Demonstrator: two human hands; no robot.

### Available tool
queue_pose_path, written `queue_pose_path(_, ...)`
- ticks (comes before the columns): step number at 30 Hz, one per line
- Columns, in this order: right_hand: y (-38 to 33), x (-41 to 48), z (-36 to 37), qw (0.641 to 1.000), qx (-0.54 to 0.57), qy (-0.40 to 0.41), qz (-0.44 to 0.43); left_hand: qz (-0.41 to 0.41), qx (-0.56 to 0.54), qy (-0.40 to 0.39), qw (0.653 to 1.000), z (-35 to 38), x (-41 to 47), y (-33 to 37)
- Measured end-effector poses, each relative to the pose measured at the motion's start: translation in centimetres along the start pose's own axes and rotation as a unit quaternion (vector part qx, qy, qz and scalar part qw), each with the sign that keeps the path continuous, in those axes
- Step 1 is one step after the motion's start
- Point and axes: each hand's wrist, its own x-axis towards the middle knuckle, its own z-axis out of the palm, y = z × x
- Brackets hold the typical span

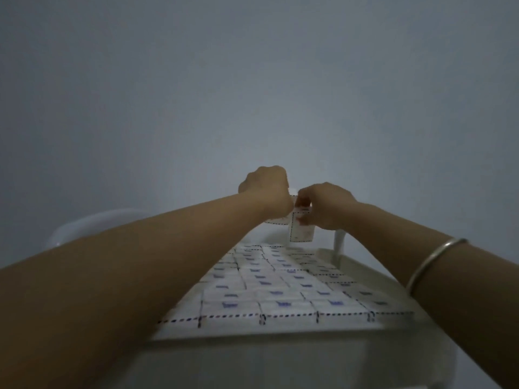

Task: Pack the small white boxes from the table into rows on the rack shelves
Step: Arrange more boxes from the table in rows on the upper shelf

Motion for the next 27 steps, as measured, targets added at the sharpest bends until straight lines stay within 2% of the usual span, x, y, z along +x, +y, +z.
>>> queue_pose_path(7,0.3,0.1,2.3,0.988,0.053,-0.136,-0.054,0.016,0.055,-0.024,0.998,1.4,2.2,-1.1)
queue_pose_path(11,0.5,-0.6,3.1,0.956,0.185,-0.229,0.013,0.024,0.068,-0.058,0.996,1.3,3.5,-0.7)
queue_pose_path(15,0.5,-0.9,3.4,0.927,0.281,-0.227,0.101,0.050,0.051,-0.083,0.994,2.6,4.0,0.2)
queue_pose_path(22,1.2,-1.4,3.6,0.868,0.396,-0.187,0.234,0.098,0.024,-0.074,0.992,5.3,3.6,-0.6)
queue_pose_path(27,1.1,-1.2,3.7,0.856,0.401,-0.211,0.248,0.119,0.013,-0.113,0.986,6.4,3.0,-0.6)
